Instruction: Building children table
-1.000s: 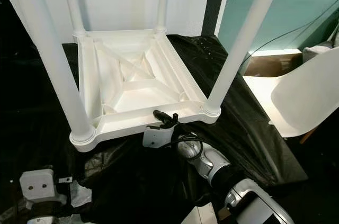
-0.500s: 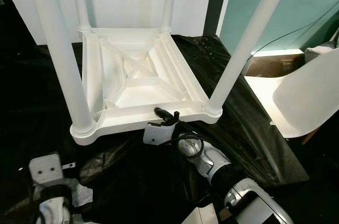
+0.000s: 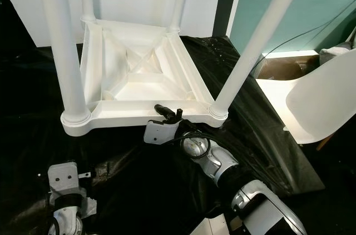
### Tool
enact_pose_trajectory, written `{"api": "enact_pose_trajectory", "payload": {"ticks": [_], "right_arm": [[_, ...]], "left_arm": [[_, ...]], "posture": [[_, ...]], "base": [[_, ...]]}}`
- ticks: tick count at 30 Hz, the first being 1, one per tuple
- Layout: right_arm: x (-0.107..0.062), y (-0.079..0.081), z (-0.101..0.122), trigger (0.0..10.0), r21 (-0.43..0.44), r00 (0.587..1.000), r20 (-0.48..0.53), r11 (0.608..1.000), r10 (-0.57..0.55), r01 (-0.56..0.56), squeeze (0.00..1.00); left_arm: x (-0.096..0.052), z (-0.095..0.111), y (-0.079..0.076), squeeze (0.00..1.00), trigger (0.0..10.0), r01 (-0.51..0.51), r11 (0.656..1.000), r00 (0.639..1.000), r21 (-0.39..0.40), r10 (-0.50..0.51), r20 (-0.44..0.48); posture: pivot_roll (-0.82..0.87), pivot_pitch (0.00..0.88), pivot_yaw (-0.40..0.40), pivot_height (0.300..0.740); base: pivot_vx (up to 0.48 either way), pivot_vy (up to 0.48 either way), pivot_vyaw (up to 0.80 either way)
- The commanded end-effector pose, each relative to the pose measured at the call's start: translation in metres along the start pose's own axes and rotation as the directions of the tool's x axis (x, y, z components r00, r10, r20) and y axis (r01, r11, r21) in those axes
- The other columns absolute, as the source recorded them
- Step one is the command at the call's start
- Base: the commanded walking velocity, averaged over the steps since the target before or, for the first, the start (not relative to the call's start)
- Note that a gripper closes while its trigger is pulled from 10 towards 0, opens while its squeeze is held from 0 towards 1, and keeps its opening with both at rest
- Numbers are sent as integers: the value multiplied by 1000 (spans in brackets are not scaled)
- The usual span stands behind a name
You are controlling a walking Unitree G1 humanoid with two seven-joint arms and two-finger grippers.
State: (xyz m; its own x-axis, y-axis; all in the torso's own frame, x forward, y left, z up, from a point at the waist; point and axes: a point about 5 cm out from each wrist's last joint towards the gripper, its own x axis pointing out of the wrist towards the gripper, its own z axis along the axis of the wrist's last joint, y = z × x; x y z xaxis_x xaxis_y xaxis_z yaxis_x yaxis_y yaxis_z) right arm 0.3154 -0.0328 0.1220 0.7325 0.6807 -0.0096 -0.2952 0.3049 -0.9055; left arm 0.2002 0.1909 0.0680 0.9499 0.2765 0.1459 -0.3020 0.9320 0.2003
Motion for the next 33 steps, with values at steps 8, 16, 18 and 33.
{"api": "enact_pose_trajectory", "payload": {"ticks": [8,16,18,33], "right_arm": [[9,-47,42,10000,61,949,249,981,-192,183,0],[5,-56,65,10000,100,897,390,978,-208,183,0],[4,-59,69,10000,109,884,415,977,-213,184,0],[-10,-112,70,10000,319,742,351,818,-571,479,0]], "left_arm": [[-1,-4,-4,0,10000,-19,1000,1000,10,19,4],[0,-5,-6,0,10000,-4,1000,1000,17,4,12],[0,-5,-7,0,10000,-1,1000,1000,17,1,14],[0,-6,-13,0,10000,21,1000,1000,19,-21,23]], "posture": [[20,0,7,740],[17,0,11,740],[15,0,10,740],[0,0,15,740]], "base": [[0,0,0],[0,0,0],[0,0,0],[0,0,0]]}}
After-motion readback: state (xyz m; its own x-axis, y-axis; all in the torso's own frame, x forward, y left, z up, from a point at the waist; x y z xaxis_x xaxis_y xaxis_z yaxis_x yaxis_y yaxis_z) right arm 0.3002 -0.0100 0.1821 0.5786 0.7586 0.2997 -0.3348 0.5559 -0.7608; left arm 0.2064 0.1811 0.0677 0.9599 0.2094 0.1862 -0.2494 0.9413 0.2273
